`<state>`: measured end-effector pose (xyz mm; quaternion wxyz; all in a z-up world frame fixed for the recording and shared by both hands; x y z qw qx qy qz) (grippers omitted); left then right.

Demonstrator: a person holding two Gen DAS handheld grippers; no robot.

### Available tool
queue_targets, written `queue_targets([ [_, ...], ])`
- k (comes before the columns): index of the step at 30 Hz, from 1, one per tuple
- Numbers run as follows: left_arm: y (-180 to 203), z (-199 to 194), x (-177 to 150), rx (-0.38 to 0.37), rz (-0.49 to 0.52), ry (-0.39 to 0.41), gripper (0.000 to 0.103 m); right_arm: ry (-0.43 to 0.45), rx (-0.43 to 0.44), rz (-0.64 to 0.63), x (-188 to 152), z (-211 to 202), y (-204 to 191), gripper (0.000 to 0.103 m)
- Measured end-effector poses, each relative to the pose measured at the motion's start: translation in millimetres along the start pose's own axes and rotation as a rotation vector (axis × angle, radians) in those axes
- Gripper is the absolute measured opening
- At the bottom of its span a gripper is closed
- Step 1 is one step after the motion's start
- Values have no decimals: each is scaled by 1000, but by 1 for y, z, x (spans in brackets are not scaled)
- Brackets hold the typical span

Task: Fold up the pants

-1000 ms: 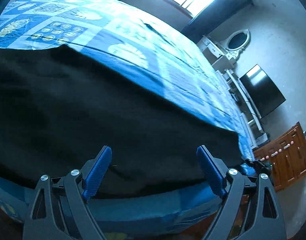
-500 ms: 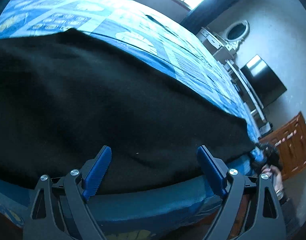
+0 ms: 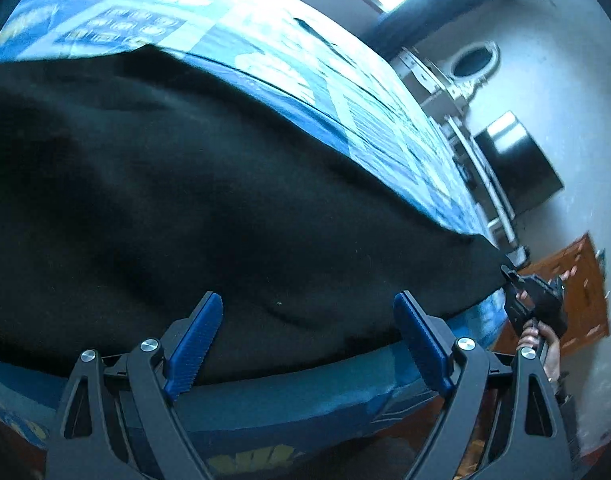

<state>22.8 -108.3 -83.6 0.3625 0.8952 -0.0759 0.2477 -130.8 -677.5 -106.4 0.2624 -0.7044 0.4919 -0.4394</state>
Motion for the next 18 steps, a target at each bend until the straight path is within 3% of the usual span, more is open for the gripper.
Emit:
queue_targets([
  [3,-7,-4,5,-12,-37,-3,86,10,27,-100,-4,-6,-40,13],
  [9,-5,-13,11,21,30,20,86,-10,94,-338,-39,-7,-142,12],
  [12,-8,-20,15,29,44,32,86,-54,153,-449,-72,3,-197,12],
  [18,-33,-33,25,62,-12,45,86,-158,217,-600,-144,18,-254,12],
])
Point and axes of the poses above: each gripper's, at about its wrist camera, not at the fingertips, and z roughly the way its jaws point, y to its right, x to its top, the point moved 3 cm from there along z, roughly the way its jaws point, and after that the axes turned 8 degrees about y, right-handed, at the moved point
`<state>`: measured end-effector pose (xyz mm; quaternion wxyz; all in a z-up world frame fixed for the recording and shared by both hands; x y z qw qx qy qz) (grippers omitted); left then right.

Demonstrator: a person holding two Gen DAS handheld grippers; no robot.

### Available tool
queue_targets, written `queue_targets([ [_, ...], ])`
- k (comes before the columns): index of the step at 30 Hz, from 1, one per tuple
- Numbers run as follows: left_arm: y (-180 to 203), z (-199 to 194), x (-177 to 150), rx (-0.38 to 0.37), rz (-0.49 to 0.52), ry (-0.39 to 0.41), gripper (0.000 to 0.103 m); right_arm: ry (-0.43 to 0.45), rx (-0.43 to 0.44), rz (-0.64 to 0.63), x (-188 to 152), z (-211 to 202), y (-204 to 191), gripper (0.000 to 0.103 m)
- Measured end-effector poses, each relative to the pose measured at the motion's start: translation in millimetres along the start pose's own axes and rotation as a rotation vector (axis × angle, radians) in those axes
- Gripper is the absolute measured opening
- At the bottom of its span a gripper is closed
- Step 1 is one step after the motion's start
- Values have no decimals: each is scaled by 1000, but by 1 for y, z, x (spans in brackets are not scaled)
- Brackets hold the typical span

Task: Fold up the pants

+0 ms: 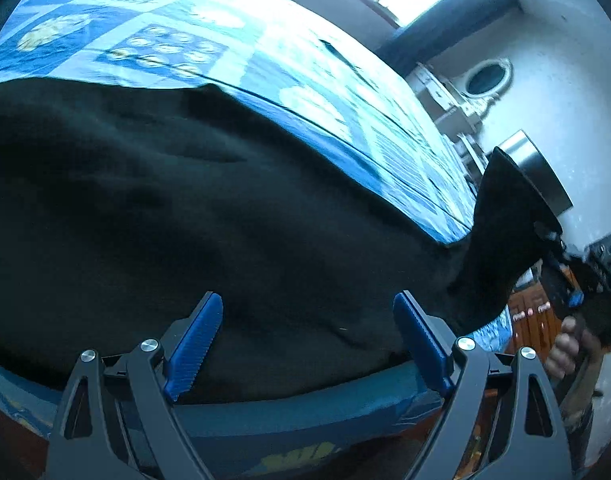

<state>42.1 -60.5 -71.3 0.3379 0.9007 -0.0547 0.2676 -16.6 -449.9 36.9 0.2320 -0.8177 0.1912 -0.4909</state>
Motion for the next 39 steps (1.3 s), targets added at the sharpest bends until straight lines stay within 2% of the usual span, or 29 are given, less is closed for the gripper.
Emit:
queue_targets([
  [7,-24,-13,11,25,-50,31,86,-95,54,-112,-51,43,-67,12],
  [12,-24,-15,11,18,-49,28,86,-170,44,-167,-92,74,-87,12],
  [20,-18,-13,9,28,6,29,86,-287,29,-185,-145,108,-95,12],
  [33,-26,-10,9,44,-8,33,86,-348,-31,-330,-187,121,-103,13],
  [39,-31,-14,10,43,-12,58,86,-385,-6,-332,-196,125,-105,27],
])
Point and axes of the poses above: each gripper's, at about its wrist camera, not at the fingertips, and z roughly the way its jaws point, y to its right, x to its top, the point moved 3 cm from there along z, roughly the way its jaws point, and after that the axes turned 8 degrees about y, right-handed, at the moved point
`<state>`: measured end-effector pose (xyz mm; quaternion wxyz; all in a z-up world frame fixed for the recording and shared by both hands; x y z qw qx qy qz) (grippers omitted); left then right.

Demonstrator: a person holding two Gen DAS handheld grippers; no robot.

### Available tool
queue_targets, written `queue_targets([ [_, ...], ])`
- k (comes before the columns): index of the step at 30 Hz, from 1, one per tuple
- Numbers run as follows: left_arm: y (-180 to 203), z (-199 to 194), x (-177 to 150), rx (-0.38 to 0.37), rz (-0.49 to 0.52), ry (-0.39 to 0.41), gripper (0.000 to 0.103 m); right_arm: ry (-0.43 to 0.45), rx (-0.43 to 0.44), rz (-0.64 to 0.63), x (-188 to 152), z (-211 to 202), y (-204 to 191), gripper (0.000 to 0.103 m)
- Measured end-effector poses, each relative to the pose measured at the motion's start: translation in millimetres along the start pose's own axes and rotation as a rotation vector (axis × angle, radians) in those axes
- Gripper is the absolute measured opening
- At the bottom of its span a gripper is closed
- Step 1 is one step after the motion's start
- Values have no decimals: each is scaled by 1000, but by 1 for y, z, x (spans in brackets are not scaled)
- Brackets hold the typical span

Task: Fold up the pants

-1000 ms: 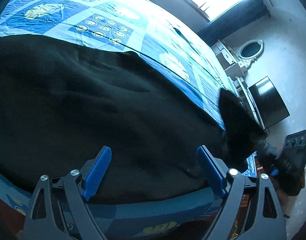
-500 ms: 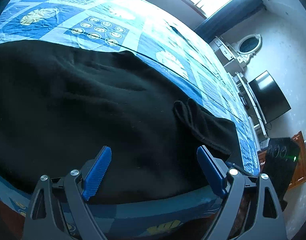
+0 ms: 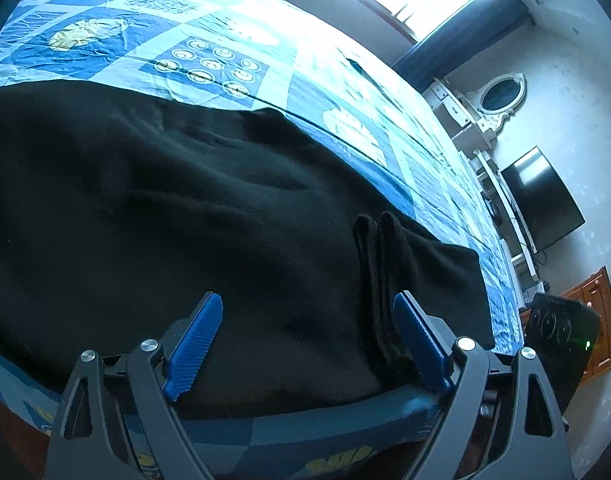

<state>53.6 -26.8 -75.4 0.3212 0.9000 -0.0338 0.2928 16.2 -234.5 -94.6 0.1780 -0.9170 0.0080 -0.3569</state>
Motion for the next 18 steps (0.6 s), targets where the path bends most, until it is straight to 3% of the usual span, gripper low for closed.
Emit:
queue_targets([
  [2,-2,-5,5,0,0,20,86,0,47,9,-1,-1,-4,44],
  [4,-7,-15,13,-2,17,65,86,-19,91,7,-5,-1,-11,49],
  [8,-27,-32,24,21,80,142,86,-49,172,-17,6,-13,-25,49],
  [10,-42,-32,23,46,106,136,86,-70,284,-18,19,-23,-33,51],
  [12,-58,-30,20,60,101,117,86,-76,330,-50,35,-29,-41,55],
  [15,-67,-32,13,6,109,146,86,-53,373,-80,76,-22,-46,56],
  [18,-65,-31,7,3,182,149,86,-69,428,-31,115,6,-41,57],
])
Point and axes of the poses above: each gripper's, at about its wrist camera, not at the fingertips, and z roughly the way its jaws point, y to its right, x to its top, the point moved 3 cm from there along z, roughly the way its jaws point, and after that the axes turned 8 degrees about y, right-handed, at the moved point
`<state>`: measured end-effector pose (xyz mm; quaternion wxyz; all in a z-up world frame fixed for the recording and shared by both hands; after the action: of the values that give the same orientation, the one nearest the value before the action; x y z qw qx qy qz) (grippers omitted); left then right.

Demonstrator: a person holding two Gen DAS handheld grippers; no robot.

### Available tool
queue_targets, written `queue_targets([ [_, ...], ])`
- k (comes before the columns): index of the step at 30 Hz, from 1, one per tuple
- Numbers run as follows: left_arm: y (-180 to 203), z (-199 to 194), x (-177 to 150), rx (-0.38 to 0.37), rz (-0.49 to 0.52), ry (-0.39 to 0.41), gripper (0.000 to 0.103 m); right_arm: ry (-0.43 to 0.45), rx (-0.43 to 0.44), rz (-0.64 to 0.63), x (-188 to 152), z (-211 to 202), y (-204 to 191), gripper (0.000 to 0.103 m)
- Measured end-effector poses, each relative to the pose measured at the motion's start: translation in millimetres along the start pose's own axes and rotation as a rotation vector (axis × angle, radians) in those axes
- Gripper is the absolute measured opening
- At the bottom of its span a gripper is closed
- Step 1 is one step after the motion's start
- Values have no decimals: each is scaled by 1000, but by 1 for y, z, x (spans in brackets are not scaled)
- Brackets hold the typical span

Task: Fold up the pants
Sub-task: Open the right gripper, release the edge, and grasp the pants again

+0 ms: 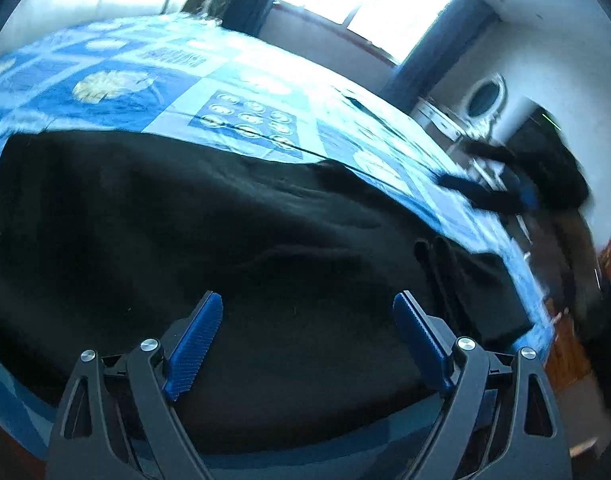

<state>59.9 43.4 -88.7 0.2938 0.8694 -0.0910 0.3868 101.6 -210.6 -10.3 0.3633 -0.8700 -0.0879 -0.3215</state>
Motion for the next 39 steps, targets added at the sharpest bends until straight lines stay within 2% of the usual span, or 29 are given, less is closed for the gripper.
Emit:
queue_targets([
  [3,3,1,-4,-5,66,-1,86,-56,32,105,42,46,38,57],
  [7,-3,0,-4,-35,49,17,86,-144,-16,154,68,97,76,57],
  [13,-8,-3,-2,-73,-8,23,86,-296,-3,205,65,140,105,59],
  [15,-8,-4,-3,-79,-12,26,86,-321,29,212,64,144,104,63],
  [17,-8,-3,-4,-77,-4,29,86,-343,80,209,63,145,98,71],
  [20,-6,-4,-5,-72,8,30,86,-379,128,230,59,147,94,75],
  [23,-6,-4,-5,-73,5,32,86,-399,179,292,56,152,93,76],
  [28,-5,-5,-6,-72,9,33,86,-376,213,365,62,163,93,79],
  [32,-5,-5,-6,-73,11,35,86,-338,203,411,68,178,95,79],
  [34,-6,-5,-5,-73,11,36,86,-319,205,418,72,183,94,76],
  [35,-7,-4,-5,-73,12,37,86,-313,187,413,74,185,94,67],
  [39,-7,-4,-5,-75,15,38,86,-324,106,402,71,193,101,46],
])
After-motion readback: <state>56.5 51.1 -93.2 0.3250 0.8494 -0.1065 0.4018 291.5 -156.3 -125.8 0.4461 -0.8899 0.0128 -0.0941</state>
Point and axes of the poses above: each gripper's, at about its wrist camera, not at the fingertips, and z roughly the way its jaws point, y to its right, x to its top, the point moved 3 cm from there along z, roughly the way its jaws point, and after that the axes turned 8 degrees about y, right-handed, at the moved point
